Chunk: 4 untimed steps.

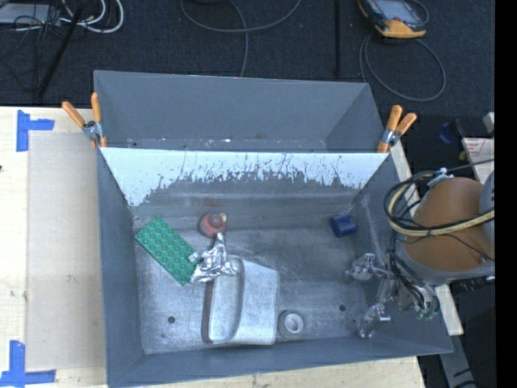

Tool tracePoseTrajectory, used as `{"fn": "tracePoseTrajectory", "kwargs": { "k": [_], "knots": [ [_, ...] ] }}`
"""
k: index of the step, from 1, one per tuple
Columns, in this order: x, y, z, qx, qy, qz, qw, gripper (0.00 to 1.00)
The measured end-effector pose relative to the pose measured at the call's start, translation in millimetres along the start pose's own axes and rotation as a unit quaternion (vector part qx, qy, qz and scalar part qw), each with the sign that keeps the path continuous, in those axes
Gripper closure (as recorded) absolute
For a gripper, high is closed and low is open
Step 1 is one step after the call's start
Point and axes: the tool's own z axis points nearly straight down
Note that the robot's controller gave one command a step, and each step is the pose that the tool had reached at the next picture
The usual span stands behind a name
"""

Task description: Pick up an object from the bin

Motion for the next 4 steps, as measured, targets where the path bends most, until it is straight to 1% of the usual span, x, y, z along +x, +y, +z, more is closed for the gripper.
{"fn": "tracePoseTrajectory", "kwargs": {
  "k": [1, 2, 3, 4],
  "knots": [
    [6.6, 31, -19, -0.002, 0.0009, -0.408, 0.9128, 0.0],
    [-5.4, 26, -19, -0.001, 0.0012, -0.308, 0.9515, 0.0],
    [-3.3, 52, 9, 0.001, -0.002, -0.351, 0.9364, 0.0],
    [4.6, 140, 8, 0.001, -0.0051, -0.428, 0.9036, 0.0]
  ]
}}
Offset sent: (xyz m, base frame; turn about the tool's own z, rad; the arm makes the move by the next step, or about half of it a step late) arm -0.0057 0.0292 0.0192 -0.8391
